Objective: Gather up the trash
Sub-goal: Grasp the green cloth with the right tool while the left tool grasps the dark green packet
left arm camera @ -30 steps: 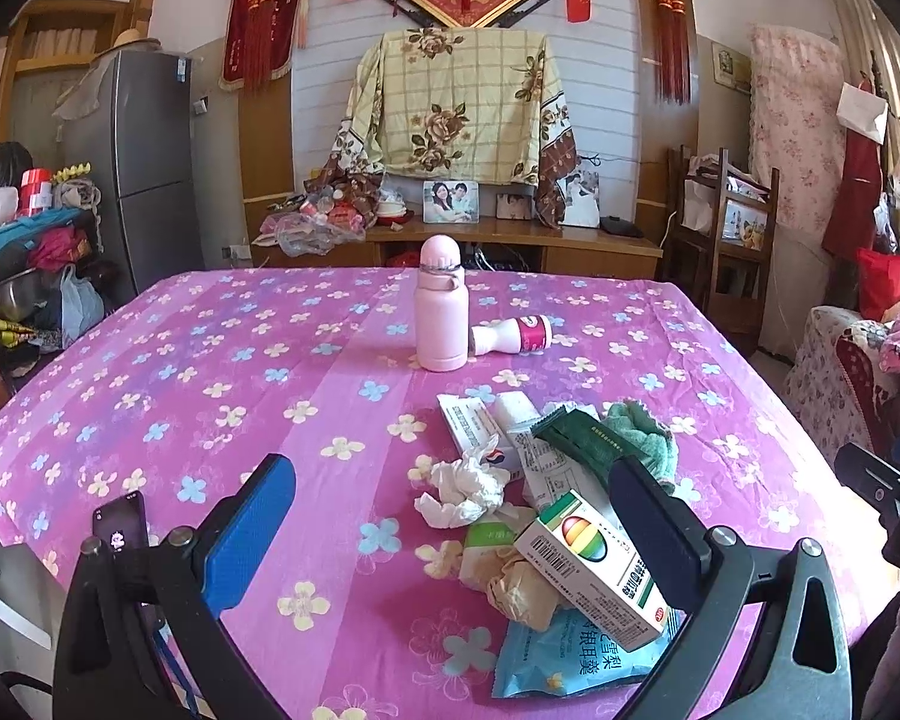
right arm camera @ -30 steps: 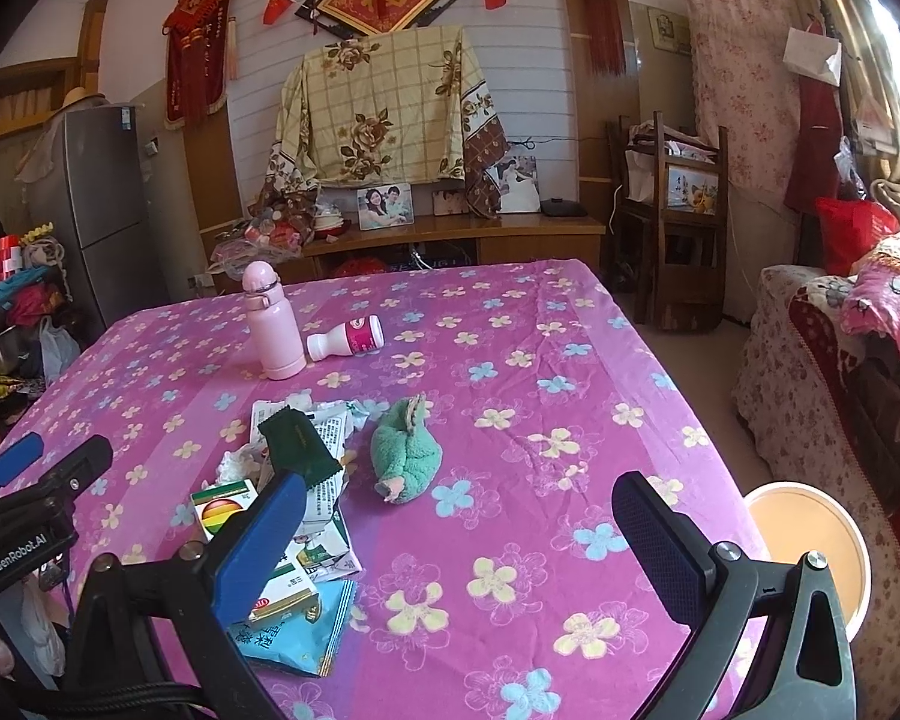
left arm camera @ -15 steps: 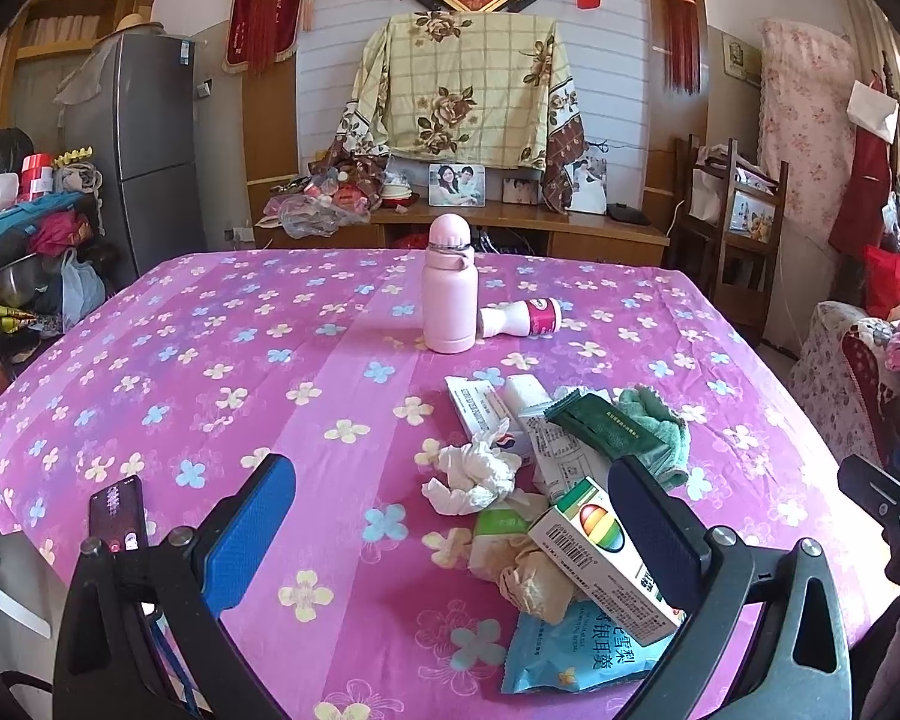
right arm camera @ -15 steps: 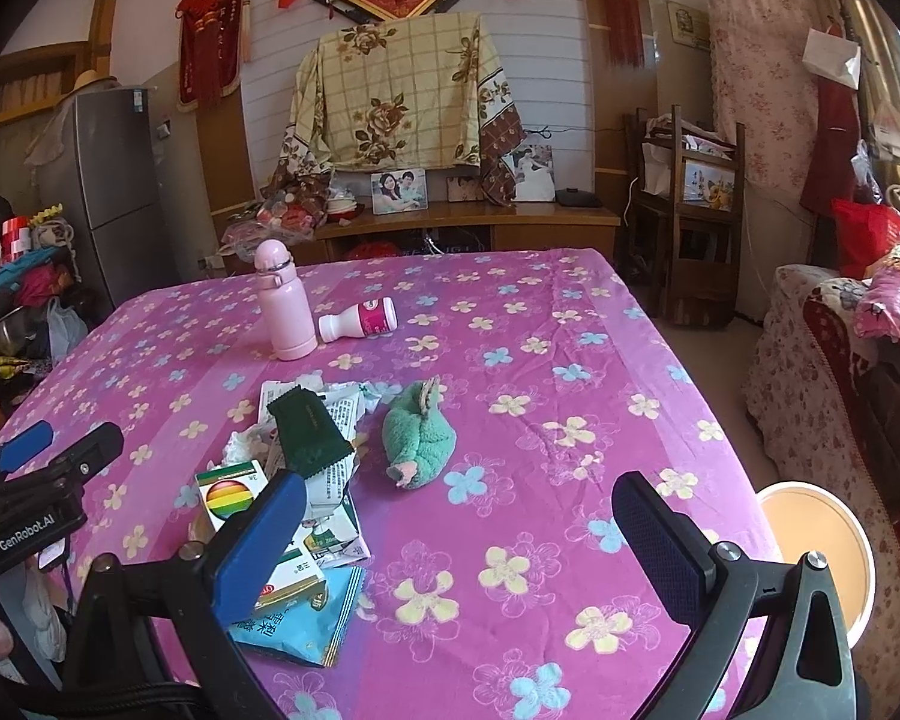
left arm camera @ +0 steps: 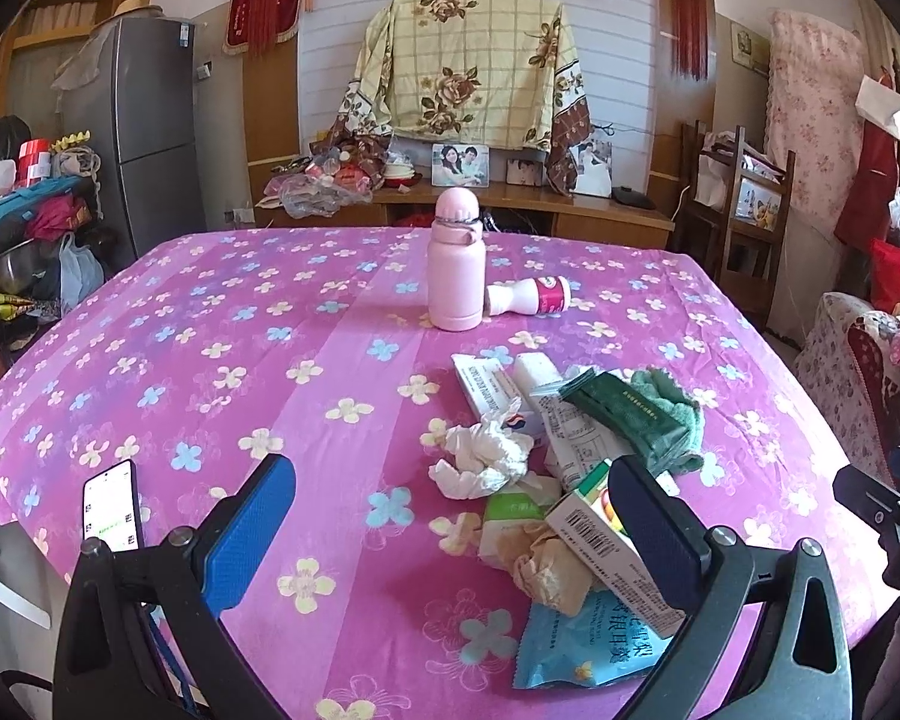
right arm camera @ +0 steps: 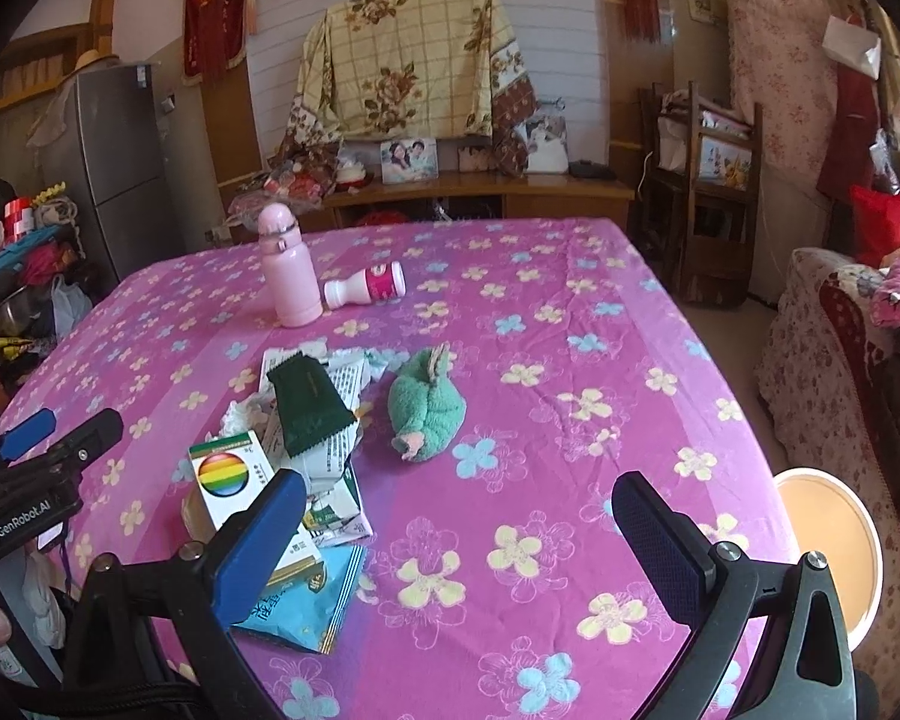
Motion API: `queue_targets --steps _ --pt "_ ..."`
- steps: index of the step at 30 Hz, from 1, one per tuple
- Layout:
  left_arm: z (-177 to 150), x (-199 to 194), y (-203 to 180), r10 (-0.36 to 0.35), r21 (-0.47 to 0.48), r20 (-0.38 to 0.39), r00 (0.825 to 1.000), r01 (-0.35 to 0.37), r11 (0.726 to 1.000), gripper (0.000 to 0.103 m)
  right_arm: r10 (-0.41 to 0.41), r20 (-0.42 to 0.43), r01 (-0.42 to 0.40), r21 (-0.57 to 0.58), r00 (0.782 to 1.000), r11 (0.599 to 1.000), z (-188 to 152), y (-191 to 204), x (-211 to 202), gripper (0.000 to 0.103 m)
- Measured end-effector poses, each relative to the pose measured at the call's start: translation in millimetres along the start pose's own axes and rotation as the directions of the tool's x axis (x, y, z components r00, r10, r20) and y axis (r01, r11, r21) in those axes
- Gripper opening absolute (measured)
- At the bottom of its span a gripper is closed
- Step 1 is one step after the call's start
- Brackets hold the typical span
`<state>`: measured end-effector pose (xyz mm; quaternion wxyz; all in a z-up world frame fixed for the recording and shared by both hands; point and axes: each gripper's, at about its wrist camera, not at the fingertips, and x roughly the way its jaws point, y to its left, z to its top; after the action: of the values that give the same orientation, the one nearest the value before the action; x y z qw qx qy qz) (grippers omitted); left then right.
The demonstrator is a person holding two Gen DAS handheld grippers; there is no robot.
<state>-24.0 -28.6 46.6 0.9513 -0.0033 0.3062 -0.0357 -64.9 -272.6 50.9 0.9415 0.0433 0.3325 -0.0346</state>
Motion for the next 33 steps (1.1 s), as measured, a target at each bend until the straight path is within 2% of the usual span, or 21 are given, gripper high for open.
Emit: queue_targets --steps 4,12,17,19,24,26,28,29,31,33 --pt "-2 8 10 0.012 0.005 -0.031 0.999 -0.011 1.000 0.103 0.010 -0.026 -0.010 -0.009 1.000 1.000 5 -2 12 0.103" --pt "-1 33 30 -0.051 -0.032 -0.154 0.987 0.047 0.998 0.103 0.039 -0.096 -0.043 -0.045 0.995 0.998 22 -6 59 0.103" --pt "13 47 17 -0.098 -0.039 -0.184 0.978 0.093 0.995 0.103 0.056 -0.147 -0.059 -0.021 0.988 0.998 36 -12 106 0.100" --pt "20 53 8 -0.116 -0.036 -0.198 0.973 0.111 0.993 0.103 0.097 -0.183 -0.096 0.012 0.978 0.995 43 -15 126 0.093" --pt "39 77 -20 -0.141 0.003 -0.257 0.956 0.146 0.989 0.103 0.129 -0.251 -0.125 0.031 0.959 0.992 52 -10 169 0.091" --pt "48 88 -31 -0.155 0.003 -0.280 0.947 0.162 0.987 0.103 0.147 -0.277 -0.143 0.032 0.950 0.989 53 -7 185 0.085" --pt "55 98 -41 -0.159 0.010 -0.298 0.941 0.170 0.985 0.103 0.164 -0.309 -0.159 0.041 0.937 0.986 51 -8 198 0.066" --pt "58 104 -47 -0.160 0.013 -0.311 0.937 0.173 0.985 0.103 0.206 -0.326 -0.194 0.071 0.923 0.979 50 -10 204 0.063" --pt "61 117 -57 -0.159 0.012 -0.347 0.924 0.174 0.985 0.103 0.305 -0.340 -0.268 0.153 0.890 0.951 46 -18 210 0.050" --pt "62 125 -64 -0.167 0.005 -0.374 0.912 0.183 0.983 0.102 0.327 -0.329 -0.282 0.178 0.886 0.943 45 -23 207 0.044"
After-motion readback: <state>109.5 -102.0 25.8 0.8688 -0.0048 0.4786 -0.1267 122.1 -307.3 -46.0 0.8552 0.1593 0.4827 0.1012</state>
